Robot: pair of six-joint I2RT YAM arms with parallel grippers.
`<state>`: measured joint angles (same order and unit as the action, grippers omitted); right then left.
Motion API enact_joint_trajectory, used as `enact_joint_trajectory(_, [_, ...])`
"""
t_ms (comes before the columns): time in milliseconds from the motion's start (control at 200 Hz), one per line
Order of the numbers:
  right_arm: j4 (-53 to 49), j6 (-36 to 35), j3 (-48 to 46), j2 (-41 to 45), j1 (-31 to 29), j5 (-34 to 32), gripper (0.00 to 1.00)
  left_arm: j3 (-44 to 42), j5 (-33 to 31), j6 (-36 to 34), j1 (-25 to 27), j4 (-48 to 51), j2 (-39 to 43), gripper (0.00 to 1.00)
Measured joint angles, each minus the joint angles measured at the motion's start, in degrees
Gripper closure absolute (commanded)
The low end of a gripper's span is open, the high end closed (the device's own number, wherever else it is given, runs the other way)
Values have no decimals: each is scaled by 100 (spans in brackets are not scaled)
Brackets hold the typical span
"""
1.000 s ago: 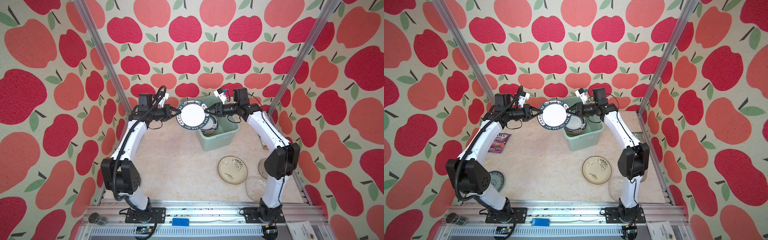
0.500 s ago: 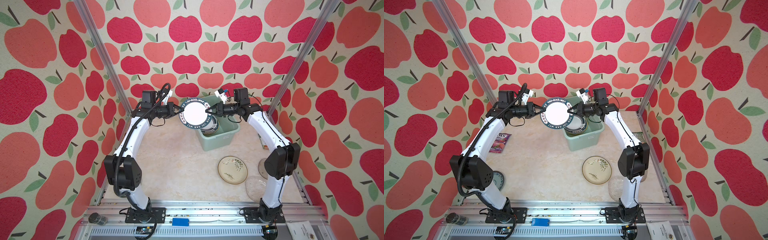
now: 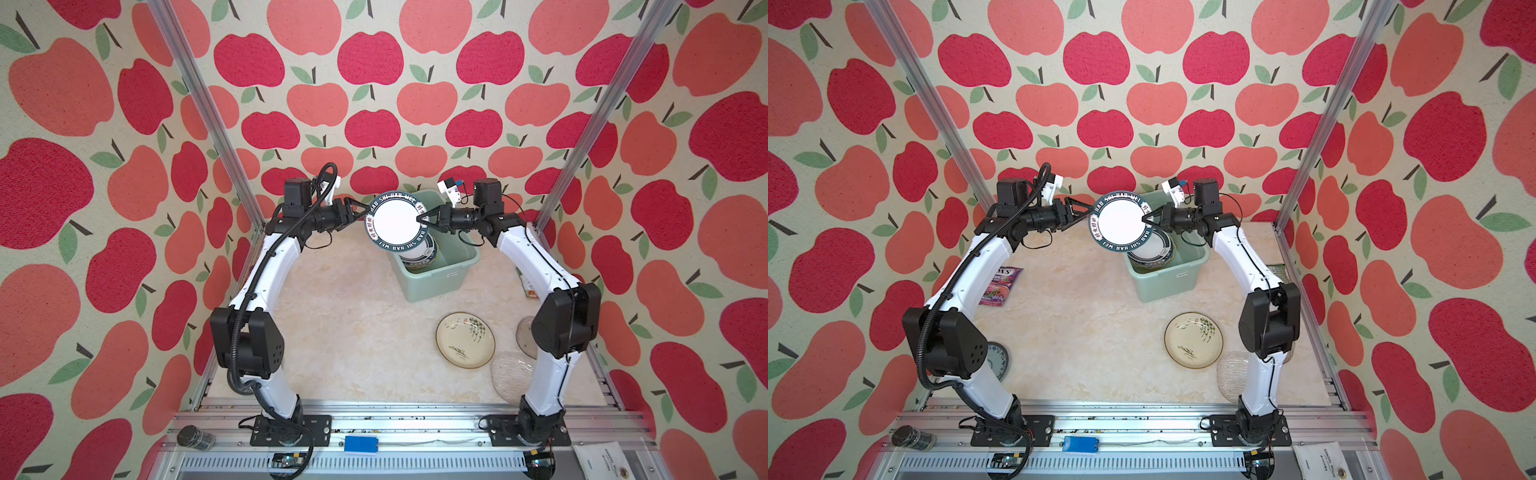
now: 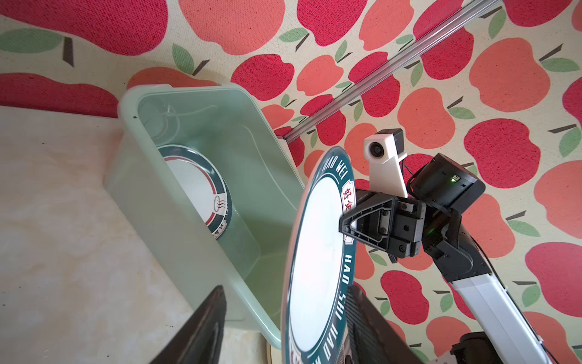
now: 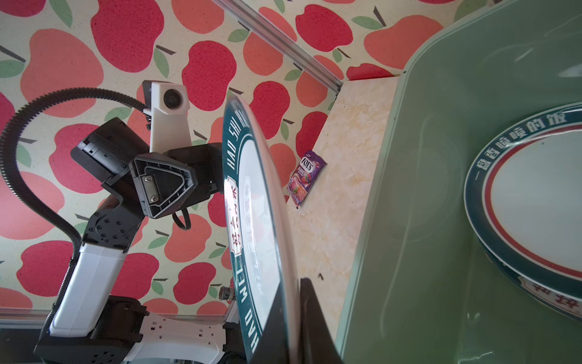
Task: Place the plates into the plastic bin on the countertop
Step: 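Carry the plate over the bin with the right gripper while the left releases, then lower the green-rimmed plate upright into the bin with the right gripper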
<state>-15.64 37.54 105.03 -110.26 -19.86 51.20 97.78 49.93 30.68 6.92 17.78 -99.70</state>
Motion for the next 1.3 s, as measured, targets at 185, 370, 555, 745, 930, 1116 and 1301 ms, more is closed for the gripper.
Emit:
enact_joint_trajectory(185, [-229, -260, 181, 9, 190, -431, 100, -317, -590, -101, -59, -286, 168, 15])
enact_joint_trajectory(370, [-1335, -1132, 1193, -140, 199, -1257, 100, -664, -1123, -385, -129, -597, 494, 5])
enact_joint_trajectory(555, [-1963, -1683, 2013, -566, 199, -1989, 100, -678, -1447, -640, -162, -848, 527, 1])
enact_joint_trajectory(745, [-2511, -1976, 2498, -1191, 199, -2736, 100, -684, -1637, -667, -184, -1099, 476, 1])
enact_joint_trajectory(930, [-2946, -2092, 2743, -1633, 181, -3436, 100, -673, -1744, -667, -190, -1189, 249, 1])
enact_joint_trajectory(1116, [-3051, -2155, 2771, -1858, 20, -4076, 100, -501, -1753, -730, -195, -1051, -160, 1])
enact_joint_trajectory(1301, [-3032, -2146, 2933, -2149, -315, -4463, 100, -133, -1735, -772, -197, -861, -568, 1])
